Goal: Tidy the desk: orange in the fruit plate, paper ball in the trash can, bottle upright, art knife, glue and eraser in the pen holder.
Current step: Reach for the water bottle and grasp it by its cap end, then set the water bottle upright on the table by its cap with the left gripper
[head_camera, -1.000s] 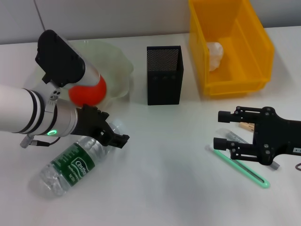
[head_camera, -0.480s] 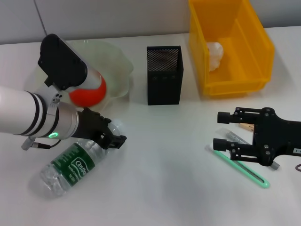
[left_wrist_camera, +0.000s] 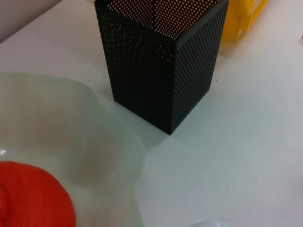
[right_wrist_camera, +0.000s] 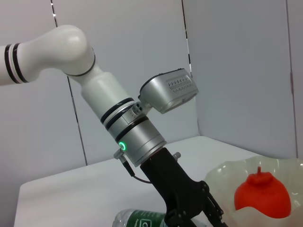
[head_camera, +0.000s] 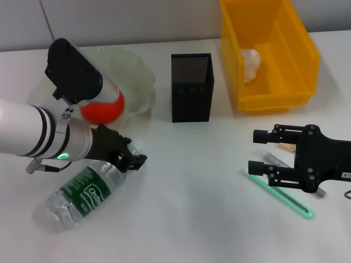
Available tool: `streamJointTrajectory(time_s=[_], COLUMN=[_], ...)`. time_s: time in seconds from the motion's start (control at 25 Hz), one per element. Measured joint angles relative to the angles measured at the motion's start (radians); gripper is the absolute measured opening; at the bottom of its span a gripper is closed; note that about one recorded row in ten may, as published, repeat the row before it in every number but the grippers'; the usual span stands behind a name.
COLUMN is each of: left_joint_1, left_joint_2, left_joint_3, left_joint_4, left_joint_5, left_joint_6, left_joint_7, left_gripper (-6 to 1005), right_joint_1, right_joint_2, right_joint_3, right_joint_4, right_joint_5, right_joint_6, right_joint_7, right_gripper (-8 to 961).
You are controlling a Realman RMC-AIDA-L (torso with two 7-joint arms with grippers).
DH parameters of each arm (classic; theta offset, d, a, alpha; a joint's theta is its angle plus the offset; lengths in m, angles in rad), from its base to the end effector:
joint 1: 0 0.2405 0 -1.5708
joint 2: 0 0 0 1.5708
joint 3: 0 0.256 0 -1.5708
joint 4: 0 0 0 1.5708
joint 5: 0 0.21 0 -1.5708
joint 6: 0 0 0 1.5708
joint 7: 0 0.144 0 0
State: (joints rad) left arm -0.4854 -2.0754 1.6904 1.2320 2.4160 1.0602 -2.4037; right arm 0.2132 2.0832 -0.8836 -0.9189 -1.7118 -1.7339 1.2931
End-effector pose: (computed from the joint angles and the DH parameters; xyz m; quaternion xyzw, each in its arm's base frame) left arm -0.1883 0.3499 -0.0680 -0.9520 -0.2147 0.0939 0.1970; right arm 0.2762 0.2588 0.0322 -0.9331 0.1421 0.2969 0.1447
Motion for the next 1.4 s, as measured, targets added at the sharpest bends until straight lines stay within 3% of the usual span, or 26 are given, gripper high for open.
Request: streamJointTrajectory(time_s=[0.44, 1.28, 1.4], left_joint_1=[-0.001, 0.005, 0.054], left_joint_2=[0.0, 0.0, 0.001], left_joint_3=[-0.002, 0.0, -0.004], left_joint_4=[-0.005, 0.04, 0.14], left_joint_5=[0.0, -0.008, -0.009], left_joint_6=[0.004, 0.061, 0.062], left_joint_7=[-0.01, -0.011, -0.011], left_gripper=[441, 440, 440], right_joint_1=[0.0, -0.003, -0.003], right_joint_2=[0.0, -0.002, -0.002], right_joint_3=[0.0, 0.008, 0.013], right_joint_4=[0.0, 0.002, 0.002], right_joint_5=[0.0, 0.025, 0.025], right_joint_6=[-0.004, -0.004, -0.004], right_joint_7=[0.0, 0.0, 0.0], right_gripper=[648, 648, 648])
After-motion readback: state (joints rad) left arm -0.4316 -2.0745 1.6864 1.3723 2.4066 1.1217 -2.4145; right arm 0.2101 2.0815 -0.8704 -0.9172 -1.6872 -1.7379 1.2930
